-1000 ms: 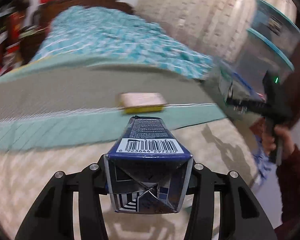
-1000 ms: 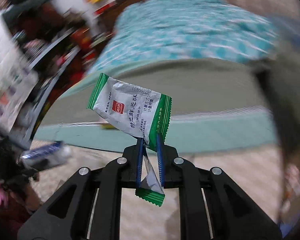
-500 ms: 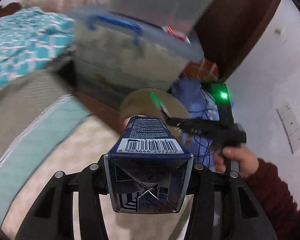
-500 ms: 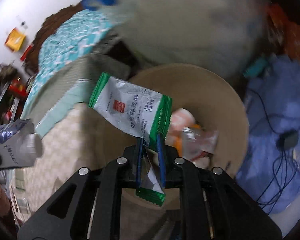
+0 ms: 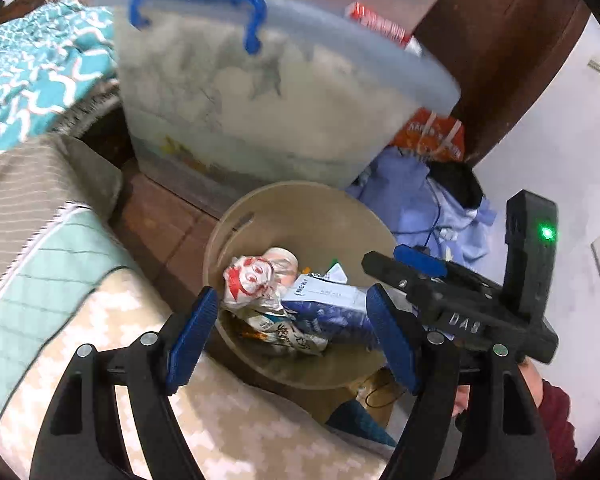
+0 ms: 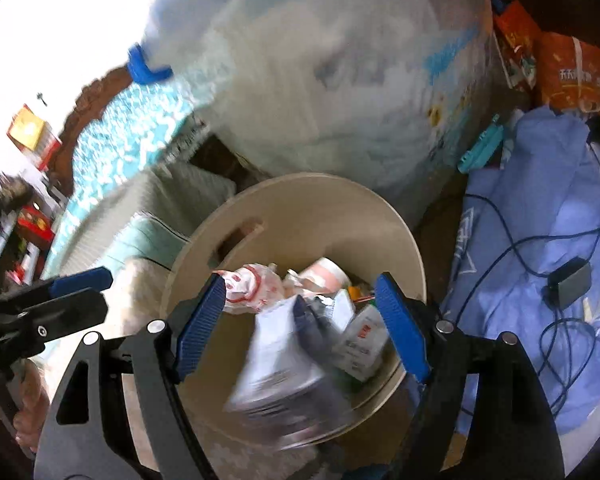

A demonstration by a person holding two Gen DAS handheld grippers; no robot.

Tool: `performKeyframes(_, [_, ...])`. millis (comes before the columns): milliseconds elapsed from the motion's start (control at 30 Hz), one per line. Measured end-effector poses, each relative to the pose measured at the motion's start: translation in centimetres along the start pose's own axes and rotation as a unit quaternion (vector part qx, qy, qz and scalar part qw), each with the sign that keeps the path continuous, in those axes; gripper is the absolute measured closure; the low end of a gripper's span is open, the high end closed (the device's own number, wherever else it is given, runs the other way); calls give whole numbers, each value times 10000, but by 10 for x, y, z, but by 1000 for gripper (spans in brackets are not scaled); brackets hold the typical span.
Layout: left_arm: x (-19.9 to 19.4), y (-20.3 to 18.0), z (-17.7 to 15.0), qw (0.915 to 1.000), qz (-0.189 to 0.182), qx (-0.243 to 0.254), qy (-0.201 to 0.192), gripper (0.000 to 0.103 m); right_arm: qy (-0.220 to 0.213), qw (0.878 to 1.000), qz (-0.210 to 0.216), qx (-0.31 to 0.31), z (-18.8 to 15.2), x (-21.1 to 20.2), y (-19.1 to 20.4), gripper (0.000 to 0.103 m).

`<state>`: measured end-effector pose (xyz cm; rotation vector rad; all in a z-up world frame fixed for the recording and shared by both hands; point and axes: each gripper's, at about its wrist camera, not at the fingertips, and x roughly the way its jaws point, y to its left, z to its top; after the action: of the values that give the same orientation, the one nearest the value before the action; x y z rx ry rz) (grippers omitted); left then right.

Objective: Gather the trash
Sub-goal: 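Move both open tools back over the bed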

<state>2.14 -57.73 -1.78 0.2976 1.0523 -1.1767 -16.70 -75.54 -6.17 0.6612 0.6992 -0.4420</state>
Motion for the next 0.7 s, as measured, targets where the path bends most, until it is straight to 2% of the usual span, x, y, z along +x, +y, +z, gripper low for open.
performKeyframes(133, [-49,1,-21,9997,8,69,-225,30,-165,9996,239,55,0,-15,11,26])
performKeyframes(300, [-127,25,-73,9991,-104,38,-421,30,-413,9962,697,-327,-27,-50,68,26])
performKeyframes(400, [-182,48,-103,9973,101,-52,-725,30,-412,9926,1018,-510,-46,-59,100,25])
performKeyframes(500, [-247,87,-137,9909,570,-385,-1158,30,-278,9882,1371,-623,-67,-55,135,26])
performKeyframes(600, [-308,126,-179,9758,1320,-860,-1518,31,-75,9832,1561,-941,-91,-41,180,30])
performKeyframes(700, [-348,167,-226,9561,1976,-1505,-1552,31,239,9748,1810,-1281,-120,-23,229,34])
